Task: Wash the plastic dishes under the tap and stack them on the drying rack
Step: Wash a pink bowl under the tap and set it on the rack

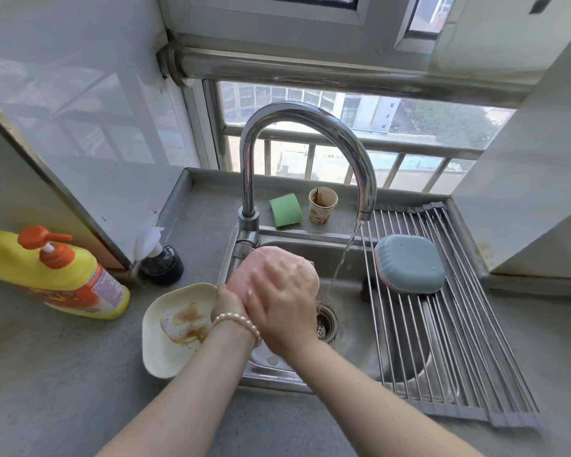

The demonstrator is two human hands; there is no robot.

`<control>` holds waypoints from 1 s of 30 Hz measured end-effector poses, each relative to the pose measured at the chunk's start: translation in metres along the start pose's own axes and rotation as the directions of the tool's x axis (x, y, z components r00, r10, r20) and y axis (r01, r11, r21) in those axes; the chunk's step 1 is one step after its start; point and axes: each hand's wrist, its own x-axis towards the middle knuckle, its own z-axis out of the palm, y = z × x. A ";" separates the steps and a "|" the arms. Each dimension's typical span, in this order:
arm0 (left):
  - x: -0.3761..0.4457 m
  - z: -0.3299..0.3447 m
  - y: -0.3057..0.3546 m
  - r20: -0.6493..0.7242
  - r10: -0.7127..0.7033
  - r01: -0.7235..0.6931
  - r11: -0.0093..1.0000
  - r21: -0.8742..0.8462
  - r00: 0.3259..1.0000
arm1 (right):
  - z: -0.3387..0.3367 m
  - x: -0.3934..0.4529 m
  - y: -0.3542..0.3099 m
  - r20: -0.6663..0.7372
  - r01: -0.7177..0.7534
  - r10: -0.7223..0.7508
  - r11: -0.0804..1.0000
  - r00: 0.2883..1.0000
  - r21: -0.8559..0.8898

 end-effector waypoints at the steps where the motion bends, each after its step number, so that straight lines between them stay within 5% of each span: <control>1: 0.001 0.000 -0.002 0.027 -0.019 0.019 1.000 -0.004 0.999 | 0.001 -0.010 0.010 -0.063 0.155 -0.153 0.987 0.986 0.029; 4: -0.002 0.003 -0.009 0.075 -0.117 0.121 0.991 -0.062 0.990 | -0.015 -0.009 0.047 -0.141 0.265 -0.250 0.959 0.958 0.099; 7: -0.012 0.014 -0.010 0.037 -0.009 0.010 1.000 -0.024 0.999 | -0.029 0.002 0.044 -0.043 -0.122 0.144 0.938 0.989 0.324; 11: -0.006 0.020 -0.009 0.019 0.228 -0.224 0.935 0.276 0.973 | -0.036 -0.001 0.037 0.204 -0.515 0.477 0.830 0.855 0.215; 14: 0.006 0.025 -0.017 0.104 0.198 -0.224 0.861 0.456 0.975 | -0.048 0.012 0.064 0.326 -0.678 0.610 0.718 0.722 0.157; 17: -0.004 0.047 -0.021 0.168 0.127 -0.193 0.859 0.475 0.978 | -0.067 0.038 0.089 0.384 -0.776 0.678 0.586 0.627 0.233; 21: -0.017 0.080 -0.029 0.088 0.257 -0.261 0.786 0.560 0.962 | -0.082 0.070 0.116 0.362 -0.846 0.765 0.500 0.532 0.186; 25: -0.021 0.088 -0.061 0.196 0.360 -0.400 0.671 0.625 0.912 | -0.083 0.084 0.125 0.309 -0.804 0.758 0.593 0.575 0.041; 28: -0.016 0.089 -0.074 0.259 0.368 -0.442 0.611 0.657 0.893 | -0.075 0.083 0.113 0.177 -0.691 0.699 0.714 0.693 -0.113; 30: -0.007 0.093 -0.069 0.212 0.361 -0.409 0.664 0.625 0.908 | -0.061 0.074 0.105 0.094 -0.596 0.631 0.764 0.770 -0.248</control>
